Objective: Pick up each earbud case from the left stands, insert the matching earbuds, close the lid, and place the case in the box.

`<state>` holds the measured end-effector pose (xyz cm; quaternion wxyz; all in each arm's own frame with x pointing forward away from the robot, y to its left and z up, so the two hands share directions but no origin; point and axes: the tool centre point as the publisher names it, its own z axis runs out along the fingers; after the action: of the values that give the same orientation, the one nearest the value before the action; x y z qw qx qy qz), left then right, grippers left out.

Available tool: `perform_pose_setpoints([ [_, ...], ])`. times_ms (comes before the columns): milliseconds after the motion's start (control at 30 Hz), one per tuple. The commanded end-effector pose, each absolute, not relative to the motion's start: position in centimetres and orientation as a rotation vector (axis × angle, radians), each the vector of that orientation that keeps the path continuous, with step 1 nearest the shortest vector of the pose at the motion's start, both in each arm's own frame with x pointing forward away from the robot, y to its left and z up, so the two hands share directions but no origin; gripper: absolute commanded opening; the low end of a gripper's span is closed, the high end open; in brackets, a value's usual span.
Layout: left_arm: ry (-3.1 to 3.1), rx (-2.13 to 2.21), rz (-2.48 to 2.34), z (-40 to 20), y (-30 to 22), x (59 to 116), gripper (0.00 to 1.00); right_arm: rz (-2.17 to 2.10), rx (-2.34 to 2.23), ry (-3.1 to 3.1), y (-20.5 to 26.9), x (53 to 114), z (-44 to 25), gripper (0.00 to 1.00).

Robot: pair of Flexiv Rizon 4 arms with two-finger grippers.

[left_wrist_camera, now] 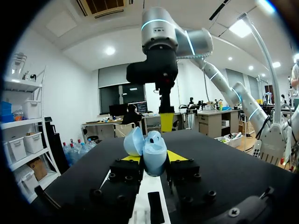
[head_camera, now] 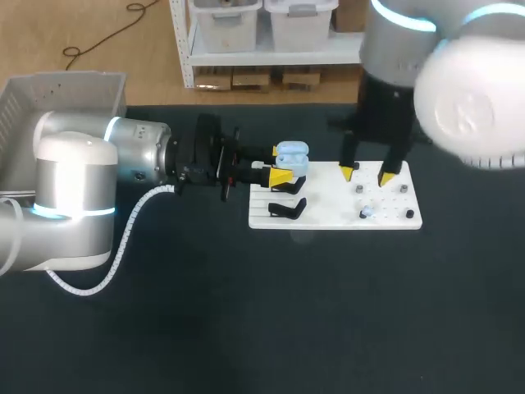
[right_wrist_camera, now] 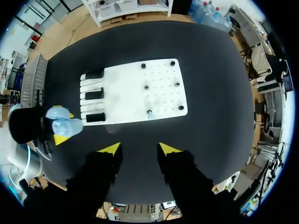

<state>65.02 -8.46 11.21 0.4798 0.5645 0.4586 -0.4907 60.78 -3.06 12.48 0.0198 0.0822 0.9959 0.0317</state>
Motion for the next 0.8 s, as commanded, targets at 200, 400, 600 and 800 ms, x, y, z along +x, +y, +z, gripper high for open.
perform_pose_setpoints([
  [200, 1.118, 1.376, -1.196, 11.1, -8.5, 65.0, 0.0, 0.083, 0.303, 2.995, -4.9, 61.1, 8.8, 0.47],
  [400, 1.118, 1.376, -1.196, 11.1, -8.5, 65.0, 0.0, 0.11, 0.348, 2.967, -5.4, 61.6, 7.6, 0.49],
  [600, 1.118, 1.376, -1.196, 11.1, -8.5, 65.0, 0.0, 0.165, 0.427, 2.962, -5.5, 62.5, 6.6, 0.48],
  [800, 1.118, 1.376, -1.196, 11.1, -8.5, 65.0, 0.0, 0.177, 0.476, 2.951, -5.2, 62.9, 5.4, 0.47],
])
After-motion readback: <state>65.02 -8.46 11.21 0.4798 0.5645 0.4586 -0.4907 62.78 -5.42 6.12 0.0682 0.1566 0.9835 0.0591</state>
